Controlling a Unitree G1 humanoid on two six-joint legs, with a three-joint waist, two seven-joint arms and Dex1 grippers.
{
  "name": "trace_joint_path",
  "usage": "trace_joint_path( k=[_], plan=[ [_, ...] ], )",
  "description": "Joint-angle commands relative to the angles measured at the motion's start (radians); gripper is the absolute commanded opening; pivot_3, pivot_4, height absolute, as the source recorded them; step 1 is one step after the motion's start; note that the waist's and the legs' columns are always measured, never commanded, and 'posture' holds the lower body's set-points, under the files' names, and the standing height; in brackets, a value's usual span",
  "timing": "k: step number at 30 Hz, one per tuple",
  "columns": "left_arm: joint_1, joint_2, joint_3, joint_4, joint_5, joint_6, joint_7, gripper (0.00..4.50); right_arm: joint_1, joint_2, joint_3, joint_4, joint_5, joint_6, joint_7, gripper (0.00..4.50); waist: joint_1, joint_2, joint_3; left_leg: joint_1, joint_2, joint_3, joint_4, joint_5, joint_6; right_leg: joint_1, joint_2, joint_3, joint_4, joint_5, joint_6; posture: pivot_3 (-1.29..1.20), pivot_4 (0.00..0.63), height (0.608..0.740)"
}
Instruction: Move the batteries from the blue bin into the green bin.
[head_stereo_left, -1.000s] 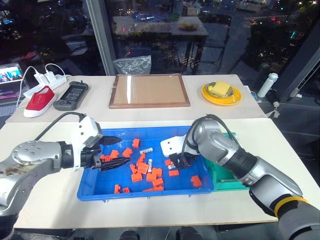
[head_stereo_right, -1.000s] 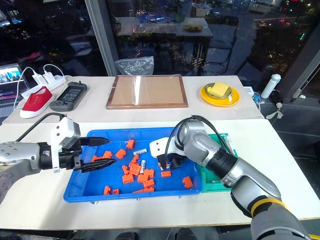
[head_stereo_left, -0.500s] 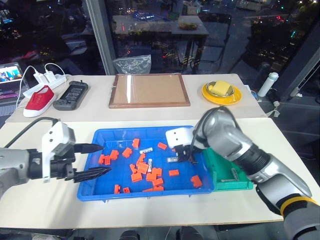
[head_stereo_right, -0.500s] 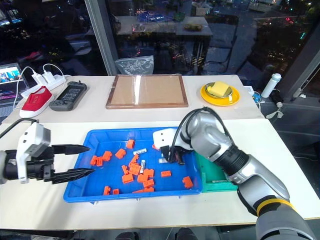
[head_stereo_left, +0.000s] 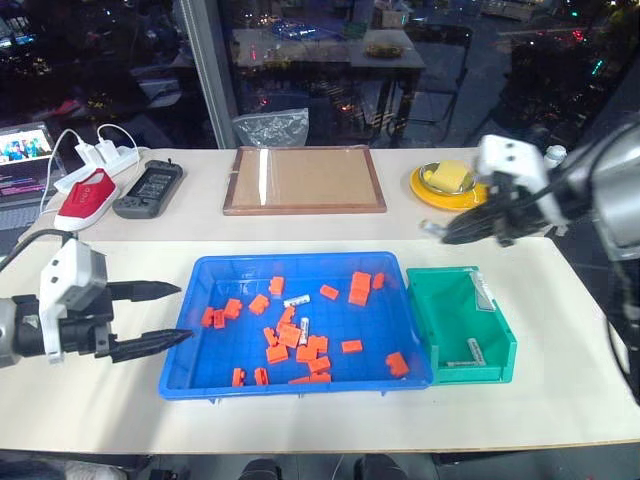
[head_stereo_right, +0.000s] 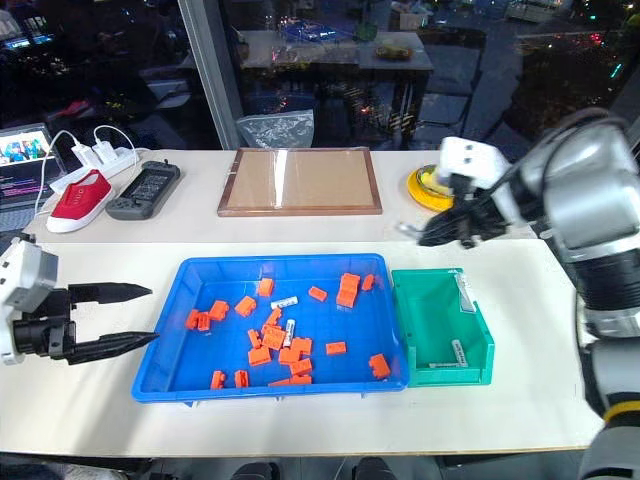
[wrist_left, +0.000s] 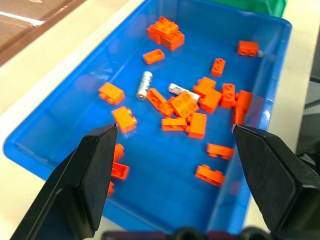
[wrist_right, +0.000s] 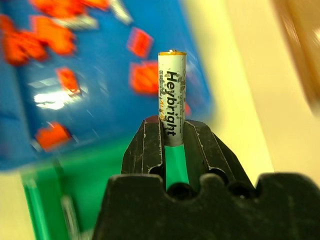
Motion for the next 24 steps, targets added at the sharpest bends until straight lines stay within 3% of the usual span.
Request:
trace_joint_path(
  k=[1,6,11,13,21,24],
  plan=[
    [-0.066,0.017,-0.044,0.042,0.02,-0.053,-0.014,3.95,0.119,-0.04,-0.032,-0.093,0.041,0.074,-0.016,0.24,-0.007,0.0,0.0,0.0,0.0,0.0,0.0,0.0,0.0,0.0,0.0,0.0,0.0,0.0,0.0,0.0,0.15,0.74],
    [-0.114,0.01,-0.085,0.083,0.053,-0.101,-0.019,3.95,0.289,-0.032,-0.052,-0.234,0.079,0.167,-0.098,0.24,-0.015,0.004,0.002,0.001,0.0,0.001,0.0,0.0,0.0,-0.001,0.001,0.002,0.003,0.0,0.0,0.0,0.15,0.74],
    [-0.155,0.011,-0.128,0.102,0.044,-0.071,0.0,3.95,0.291,0.007,0.018,-0.202,0.032,0.181,-0.193,0.24,-0.015,0.004,0.002,0.001,0.0,0.001,0.001,0.0,0.0,-0.001,0.001,0.002,0.003,0.0,0.0,0.0,0.15,0.74],
    [-0.14,0.01,-0.128,0.106,0.068,-0.09,0.001,3.95,0.281,0.006,0.036,-0.195,0.025,0.169,-0.198,1.27,-0.015,0.004,0.002,0.0,0.0,0.001,0.001,0.0,0.0,-0.001,0.001,0.002,0.003,0.0,0.0,0.0,0.15,0.74],
    [-0.083,-0.064,-0.08,0.192,0.232,-0.264,0.121,3.95,0.156,-0.024,0.061,-0.201,0.025,0.124,-0.139,3.87,-0.016,0.006,0.003,0.001,0.0,0.002,0.001,0.0,0.001,-0.001,0.0,0.002,0.002,0.0,0.0,0.0,0.15,0.74],
    [-0.087,-0.117,-0.027,0.189,0.145,-0.228,0.126,3.95,0.07,0.036,0.043,-0.205,0.067,0.114,-0.133,3.87,-0.019,0.005,0.003,0.001,0.0,0.002,0.001,0.0,0.001,-0.001,0.0,0.002,0.003,0.0,0.0,0.0,0.15,0.74]
  ],
)
